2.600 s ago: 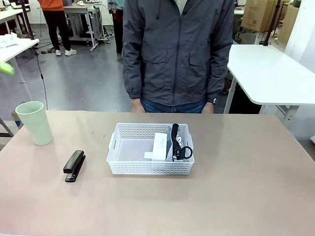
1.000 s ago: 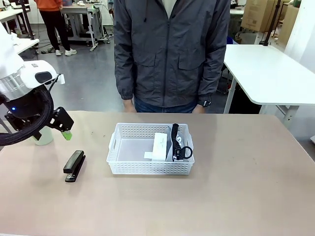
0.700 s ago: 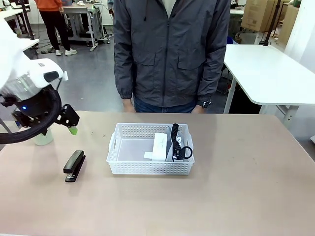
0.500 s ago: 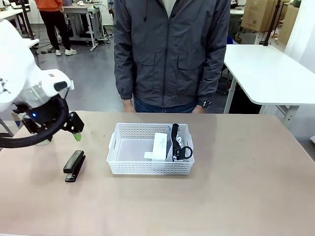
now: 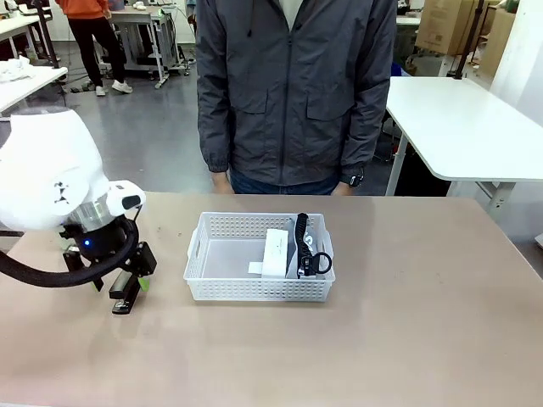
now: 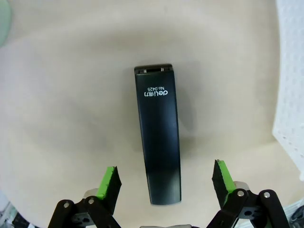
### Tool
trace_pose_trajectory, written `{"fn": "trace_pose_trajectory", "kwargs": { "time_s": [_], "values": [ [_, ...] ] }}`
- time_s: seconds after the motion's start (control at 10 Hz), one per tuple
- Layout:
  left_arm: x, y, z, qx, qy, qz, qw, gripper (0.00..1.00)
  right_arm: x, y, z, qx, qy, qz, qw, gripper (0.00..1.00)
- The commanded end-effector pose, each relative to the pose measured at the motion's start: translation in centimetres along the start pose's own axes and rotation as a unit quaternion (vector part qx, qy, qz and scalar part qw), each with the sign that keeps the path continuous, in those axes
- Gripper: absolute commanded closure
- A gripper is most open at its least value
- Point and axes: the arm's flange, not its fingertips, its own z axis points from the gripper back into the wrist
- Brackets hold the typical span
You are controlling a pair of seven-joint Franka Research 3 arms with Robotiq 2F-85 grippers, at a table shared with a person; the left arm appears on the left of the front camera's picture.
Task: Efficiently arrange items inside the basket to fit them all.
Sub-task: Pick up the Stapler and place it inside the Organizing basket.
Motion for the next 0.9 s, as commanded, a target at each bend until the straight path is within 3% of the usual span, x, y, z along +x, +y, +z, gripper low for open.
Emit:
{"fn": "trace_pose_trajectory", "kwargs": {
  "time_s": [0.0,0.6,0.7,0.8],
  "values": [
    [1.0,-0.3,-1.0,0.004,0.000,0.006,1.000,0.00,0.1,0.5,0.0,0.014,-0.003,-0.010,1.000,0.00],
    [1.1,-0.7,-2.1,0.016,-0.044,0.007,0.999,0.00,0.1,0.5,0.0,0.014,-0.003,-0.010,1.000,0.00],
    [1.3,-0.8,-2.2,0.035,-0.051,0.009,0.998,0.60,0.1,0.5,0.0,0.014,-0.003,-0.010,1.000,0.00],
    [1.2,-0.8,-2.3,0.039,-0.049,0.006,0.998,0.59,0.1,0.5,0.0,0.014,-0.003,-0.010,1.000,0.00]
  ]
}}
